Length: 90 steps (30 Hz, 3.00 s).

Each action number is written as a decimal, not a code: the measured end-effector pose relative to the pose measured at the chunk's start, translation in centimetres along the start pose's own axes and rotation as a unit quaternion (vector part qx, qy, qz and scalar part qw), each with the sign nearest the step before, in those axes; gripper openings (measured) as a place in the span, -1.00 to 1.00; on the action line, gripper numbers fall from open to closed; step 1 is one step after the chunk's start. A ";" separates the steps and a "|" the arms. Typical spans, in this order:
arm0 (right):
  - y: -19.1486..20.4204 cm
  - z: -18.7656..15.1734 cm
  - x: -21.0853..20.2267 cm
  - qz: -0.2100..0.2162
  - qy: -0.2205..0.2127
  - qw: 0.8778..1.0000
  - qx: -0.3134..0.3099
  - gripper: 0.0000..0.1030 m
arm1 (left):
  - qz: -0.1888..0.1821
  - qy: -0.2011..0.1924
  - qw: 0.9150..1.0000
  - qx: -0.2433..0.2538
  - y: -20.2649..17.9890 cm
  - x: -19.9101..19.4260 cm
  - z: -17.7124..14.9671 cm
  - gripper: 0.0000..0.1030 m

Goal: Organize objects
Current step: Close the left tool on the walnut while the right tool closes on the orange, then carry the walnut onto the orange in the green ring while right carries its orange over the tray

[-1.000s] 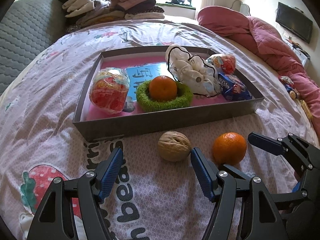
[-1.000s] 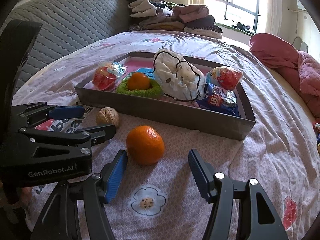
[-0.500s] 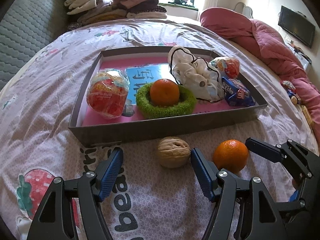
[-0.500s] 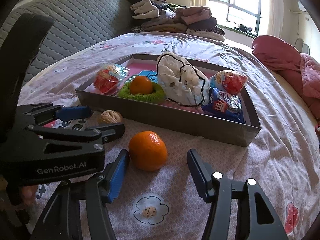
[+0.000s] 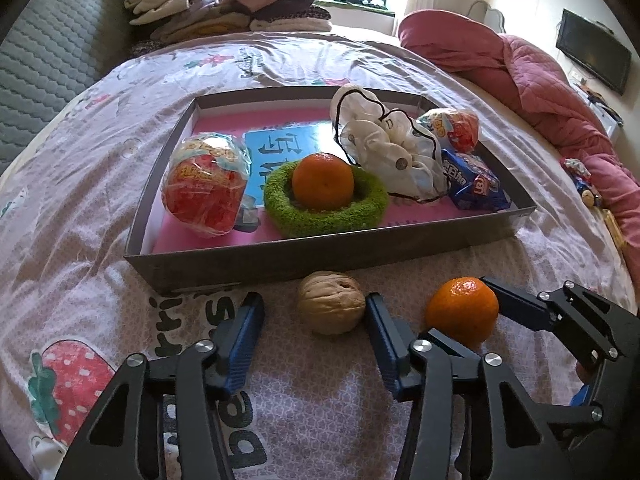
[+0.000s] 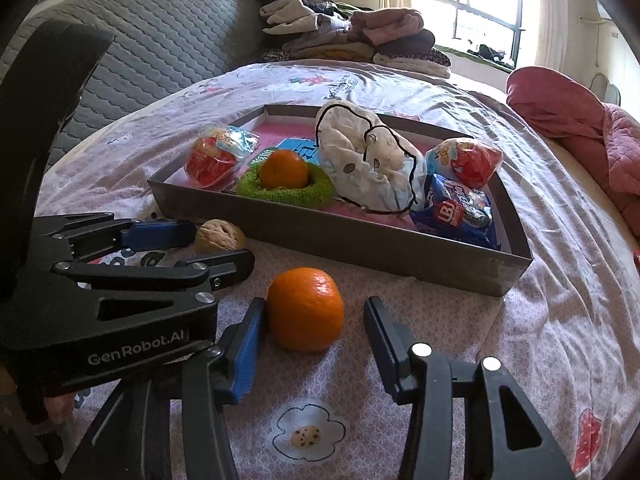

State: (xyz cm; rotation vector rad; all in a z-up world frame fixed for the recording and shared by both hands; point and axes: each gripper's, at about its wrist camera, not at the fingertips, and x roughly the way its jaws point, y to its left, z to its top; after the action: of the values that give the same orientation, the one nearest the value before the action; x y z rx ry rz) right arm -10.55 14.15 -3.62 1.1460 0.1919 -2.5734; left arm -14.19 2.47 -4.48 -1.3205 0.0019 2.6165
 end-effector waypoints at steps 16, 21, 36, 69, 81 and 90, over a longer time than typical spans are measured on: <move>0.0 -0.1 0.0 0.004 0.001 1.000 0.001 -0.16 | -0.005 0.002 1.000 0.002 -0.5 0.2 0.1 -0.31; 0.0 -0.1 -0.1 0.005 -0.002 1.000 0.002 -0.23 | -0.008 0.002 1.000 -0.002 -0.6 0.2 0.2 -0.32; -0.8 0.0 -0.8 0.008 -0.002 1.000 0.020 -0.27 | -0.008 -0.005 1.000 0.006 -1.0 -0.4 0.2 -0.32; -2.5 0.4 -3.5 0.003 -0.036 0.999 0.029 -0.28 | 0.009 -0.051 0.998 0.023 -2.0 -3.2 0.7 -0.32; -2.7 1.3 -4.3 0.000 -0.052 0.998 0.032 -0.28 | 0.017 -0.069 0.997 0.026 -2.2 -4.0 1.3 -0.32; -3.3 2.1 -5.0 -0.007 -0.069 0.997 0.038 -0.28 | 0.026 -0.088 0.995 0.026 -1.9 -4.7 1.9 -0.32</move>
State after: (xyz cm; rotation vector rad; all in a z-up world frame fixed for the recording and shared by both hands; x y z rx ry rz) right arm -9.95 17.92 1.46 0.9898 0.0704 -2.6815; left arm -12.64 3.65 0.55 -1.0831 0.0780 2.7485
